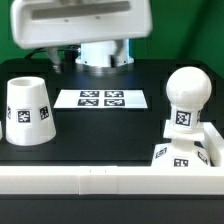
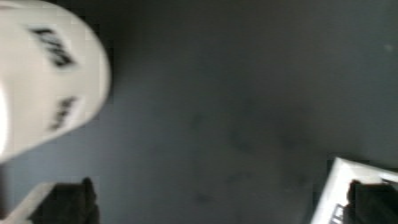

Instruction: Assemble lamp

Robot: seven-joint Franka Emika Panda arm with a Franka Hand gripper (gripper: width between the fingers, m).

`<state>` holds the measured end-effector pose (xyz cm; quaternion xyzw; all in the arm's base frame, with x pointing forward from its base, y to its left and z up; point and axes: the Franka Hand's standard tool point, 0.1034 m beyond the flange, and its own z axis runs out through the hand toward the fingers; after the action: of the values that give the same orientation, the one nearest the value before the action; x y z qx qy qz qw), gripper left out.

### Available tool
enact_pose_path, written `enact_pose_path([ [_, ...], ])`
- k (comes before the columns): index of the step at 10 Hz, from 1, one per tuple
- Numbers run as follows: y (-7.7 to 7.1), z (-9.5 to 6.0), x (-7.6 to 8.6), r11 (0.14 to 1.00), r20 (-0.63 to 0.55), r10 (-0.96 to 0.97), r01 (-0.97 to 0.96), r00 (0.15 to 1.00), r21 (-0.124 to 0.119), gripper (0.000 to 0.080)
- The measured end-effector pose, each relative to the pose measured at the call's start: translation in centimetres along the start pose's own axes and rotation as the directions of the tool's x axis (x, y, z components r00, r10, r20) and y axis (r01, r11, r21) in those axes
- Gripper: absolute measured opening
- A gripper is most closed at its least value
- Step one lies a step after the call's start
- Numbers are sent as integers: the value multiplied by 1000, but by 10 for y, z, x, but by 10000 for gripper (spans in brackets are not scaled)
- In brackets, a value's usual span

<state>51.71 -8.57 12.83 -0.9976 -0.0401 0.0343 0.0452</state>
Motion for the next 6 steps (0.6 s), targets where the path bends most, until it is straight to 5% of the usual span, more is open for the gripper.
enact_pose_path([
  [3, 42, -7, -13, 999, -2, -39, 39, 999, -7, 698],
  [6, 42, -5, -14, 999, 2, -37, 37, 999, -6, 698],
])
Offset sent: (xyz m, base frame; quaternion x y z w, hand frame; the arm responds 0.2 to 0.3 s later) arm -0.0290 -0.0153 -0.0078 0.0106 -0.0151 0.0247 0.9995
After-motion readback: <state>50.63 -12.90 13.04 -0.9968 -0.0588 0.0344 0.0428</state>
